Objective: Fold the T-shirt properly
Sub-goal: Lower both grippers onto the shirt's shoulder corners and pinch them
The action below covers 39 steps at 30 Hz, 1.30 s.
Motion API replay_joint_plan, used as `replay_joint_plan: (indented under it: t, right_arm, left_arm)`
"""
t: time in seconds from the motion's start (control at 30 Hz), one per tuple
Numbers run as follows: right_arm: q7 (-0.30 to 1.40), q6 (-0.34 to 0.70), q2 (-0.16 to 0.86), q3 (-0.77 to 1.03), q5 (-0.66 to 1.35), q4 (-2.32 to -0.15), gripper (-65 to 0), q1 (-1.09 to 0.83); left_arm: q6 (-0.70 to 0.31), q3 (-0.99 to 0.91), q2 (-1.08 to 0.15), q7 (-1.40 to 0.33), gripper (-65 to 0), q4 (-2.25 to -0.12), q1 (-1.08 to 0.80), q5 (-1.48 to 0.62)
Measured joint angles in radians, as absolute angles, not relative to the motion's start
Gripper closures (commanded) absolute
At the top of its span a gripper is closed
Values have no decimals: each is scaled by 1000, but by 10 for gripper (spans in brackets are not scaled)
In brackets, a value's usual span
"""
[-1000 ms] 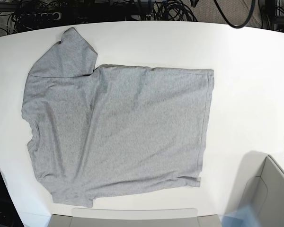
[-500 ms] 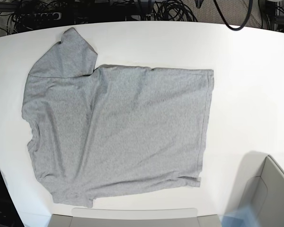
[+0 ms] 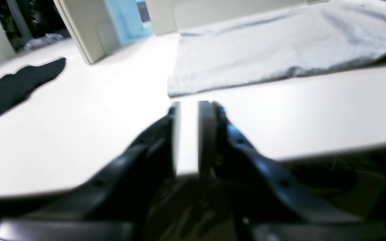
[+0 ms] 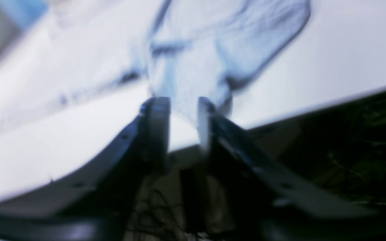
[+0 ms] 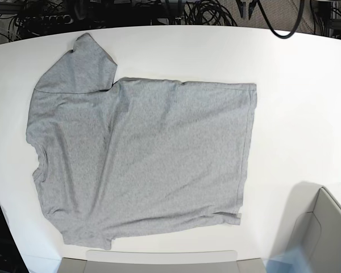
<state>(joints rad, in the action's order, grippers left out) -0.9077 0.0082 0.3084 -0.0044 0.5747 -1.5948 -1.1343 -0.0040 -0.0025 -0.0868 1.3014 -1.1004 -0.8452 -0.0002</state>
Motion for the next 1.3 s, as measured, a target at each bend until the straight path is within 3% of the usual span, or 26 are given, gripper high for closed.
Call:
replay_joint_plan:
  t: [0.23, 0.33, 0.83, 1.07, 1.3]
  right_arm:
    - [-757, 6, 424, -10, 852, -1617, -232, -1140]
    - [-702, -1, 429, -8, 952, -1612, -231, -1102]
    - [-524, -2, 442, -8, 974, -1610, -231, -953]
    - [-429, 7, 377, -2, 968, -1590, -231, -899]
    - [-477, 31, 377, -4, 965, -1495, -231, -842]
  left_arm:
    - [-4, -3, -88, 1295, -158, -1145, -839, 0]
    - [-4, -2, -87, 1288, -158, -1145, -844, 1]
    - [-4, 0, -86, 1234, -158, -1145, -834, 0]
    - [-3, -1, -87, 1235, -159, -1145, -834, 0]
    - [-2, 0, -88, 1216, -160, -1187, -836, 0]
